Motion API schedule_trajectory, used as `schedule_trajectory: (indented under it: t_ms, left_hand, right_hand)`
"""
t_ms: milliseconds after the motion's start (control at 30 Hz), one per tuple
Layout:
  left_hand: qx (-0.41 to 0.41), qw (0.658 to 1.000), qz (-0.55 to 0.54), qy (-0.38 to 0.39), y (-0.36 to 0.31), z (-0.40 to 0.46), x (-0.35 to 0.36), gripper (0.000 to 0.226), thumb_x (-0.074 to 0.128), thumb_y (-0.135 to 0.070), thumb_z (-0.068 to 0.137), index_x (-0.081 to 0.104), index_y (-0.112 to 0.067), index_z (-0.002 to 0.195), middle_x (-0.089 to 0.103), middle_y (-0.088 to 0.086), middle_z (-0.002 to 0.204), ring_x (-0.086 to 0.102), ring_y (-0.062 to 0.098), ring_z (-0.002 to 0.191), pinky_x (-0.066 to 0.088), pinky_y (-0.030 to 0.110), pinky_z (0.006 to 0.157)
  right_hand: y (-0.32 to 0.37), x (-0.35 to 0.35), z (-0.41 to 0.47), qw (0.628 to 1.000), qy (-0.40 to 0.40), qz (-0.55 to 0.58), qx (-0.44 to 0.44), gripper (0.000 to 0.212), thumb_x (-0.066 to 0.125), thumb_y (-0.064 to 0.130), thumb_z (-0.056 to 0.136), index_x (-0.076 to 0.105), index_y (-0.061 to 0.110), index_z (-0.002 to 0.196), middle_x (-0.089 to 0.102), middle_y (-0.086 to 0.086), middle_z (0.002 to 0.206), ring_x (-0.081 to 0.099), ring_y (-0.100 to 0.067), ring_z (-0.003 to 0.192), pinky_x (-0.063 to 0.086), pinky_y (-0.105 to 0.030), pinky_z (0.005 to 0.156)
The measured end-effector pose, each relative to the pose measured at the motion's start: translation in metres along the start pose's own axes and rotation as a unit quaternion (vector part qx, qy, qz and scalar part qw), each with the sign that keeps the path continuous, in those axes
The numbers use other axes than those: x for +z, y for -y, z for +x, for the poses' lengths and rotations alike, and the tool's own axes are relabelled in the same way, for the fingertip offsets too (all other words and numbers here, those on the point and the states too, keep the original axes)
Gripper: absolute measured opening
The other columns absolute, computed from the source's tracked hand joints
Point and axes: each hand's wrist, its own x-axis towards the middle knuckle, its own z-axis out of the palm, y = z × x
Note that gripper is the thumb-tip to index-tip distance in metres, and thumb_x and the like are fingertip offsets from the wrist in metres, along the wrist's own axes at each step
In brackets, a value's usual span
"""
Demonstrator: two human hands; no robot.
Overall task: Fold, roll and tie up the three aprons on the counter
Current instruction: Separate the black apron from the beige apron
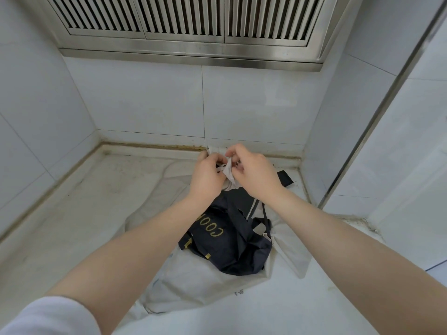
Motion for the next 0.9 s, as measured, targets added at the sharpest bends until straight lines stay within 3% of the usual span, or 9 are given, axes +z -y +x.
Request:
schedule_trajectory:
  t_ms: [200,400,467,533,600,700,767,833,900]
  left_hand:
    - [0.015,1.0,-0.008,0.008,0.004,0.004,0.0,0.011,0.057,-0.004,0.086,0.063,-0.001,0.095,0.046,0.006,0.097,0.048,0.016,0.083,0.033,0.016,0.062]
    - [0.039,0.996,0.028,0.074,0.011,0.004,0.0,0.025,0.049,0.001,0.088,0.061,0.0,0.11,0.043,0.006,0.101,0.044,0.014,0.085,0.029,0.013,0.068]
    - [0.055,0.993,0.058,0.088,0.013,0.004,-0.001,0.028,0.047,0.001,0.09,0.059,0.0,0.115,0.039,0.005,0.101,0.042,0.014,0.086,0.027,0.012,0.068]
    - [0.071,0.989,0.086,0.095,0.016,0.004,-0.002,0.03,0.048,0.001,0.09,0.059,-0.001,0.118,0.042,0.007,0.105,0.042,0.014,0.09,0.029,0.013,0.072]
    - [0.083,0.984,0.119,0.103,0.024,0.005,-0.005,0.026,0.053,-0.003,0.089,0.061,-0.003,0.114,0.046,0.008,0.114,0.048,0.017,0.096,0.036,0.02,0.078]
    - [0.077,0.979,0.166,0.092,0.041,0.009,-0.019,0.021,0.058,-0.004,0.087,0.065,-0.007,0.106,0.049,0.005,0.122,0.053,0.023,0.1,0.044,0.031,0.089]
    - [0.058,0.981,0.175,0.066,0.051,0.011,-0.032,0.024,0.058,-0.001,0.085,0.066,-0.006,0.107,0.051,0.009,0.124,0.055,0.027,0.102,0.045,0.033,0.091]
    - [0.042,0.984,0.164,0.058,0.055,0.012,-0.04,0.027,0.055,0.004,0.084,0.066,-0.003,0.108,0.052,0.011,0.122,0.055,0.027,0.103,0.043,0.027,0.089]
    - [0.037,0.989,0.136,0.054,0.053,0.011,-0.041,0.03,0.052,0.008,0.083,0.067,-0.005,0.107,0.052,0.005,0.118,0.056,0.024,0.101,0.041,0.022,0.085]
  right_hand:
    - [0.001,0.004,-0.006,0.991,-0.027,-0.128,-0.027,0.028,0.043,0.022,0.096,0.046,0.02,0.123,0.063,-0.001,0.092,0.061,-0.025,0.08,0.042,-0.03,0.055]
    - [0.002,0.003,-0.008,0.989,0.001,-0.134,-0.054,0.025,0.045,0.014,0.093,0.049,0.014,0.118,0.049,0.002,0.076,0.051,-0.024,0.068,0.034,-0.03,0.054]
    - [-0.003,0.001,-0.007,0.996,0.019,-0.082,-0.035,0.024,0.047,0.01,0.091,0.047,0.015,0.115,0.056,0.001,0.077,0.055,-0.022,0.069,0.041,-0.032,0.055]
    - [-0.004,-0.004,-0.003,0.995,0.071,0.065,0.037,0.023,0.051,0.005,0.089,0.045,0.016,0.109,0.062,-0.001,0.079,0.054,-0.015,0.066,0.044,-0.03,0.058]
    - [-0.003,-0.015,0.003,0.946,0.155,0.253,0.131,0.021,0.054,-0.001,0.087,0.047,0.017,0.097,0.057,0.0,0.072,0.049,-0.01,0.061,0.039,-0.022,0.059]
    - [-0.013,-0.043,0.011,0.897,0.178,0.363,0.179,0.024,0.046,-0.006,0.089,0.051,0.016,0.083,0.044,0.008,0.056,0.039,-0.005,0.052,0.031,-0.018,0.056]
    - [-0.027,-0.064,0.012,0.917,0.164,0.314,0.182,0.019,0.05,0.002,0.093,0.056,0.017,0.083,0.053,0.013,0.063,0.048,0.0,0.061,0.038,-0.013,0.064]
    - [-0.046,-0.073,0.012,0.949,0.15,0.217,0.175,0.01,0.058,0.011,0.092,0.065,0.016,0.089,0.064,0.01,0.085,0.057,-0.004,0.083,0.042,-0.016,0.08]
    - [-0.057,-0.071,0.012,0.969,0.149,0.098,0.173,0.012,0.059,0.014,0.091,0.07,0.011,0.092,0.068,0.001,0.091,0.06,-0.014,0.086,0.045,-0.024,0.079]
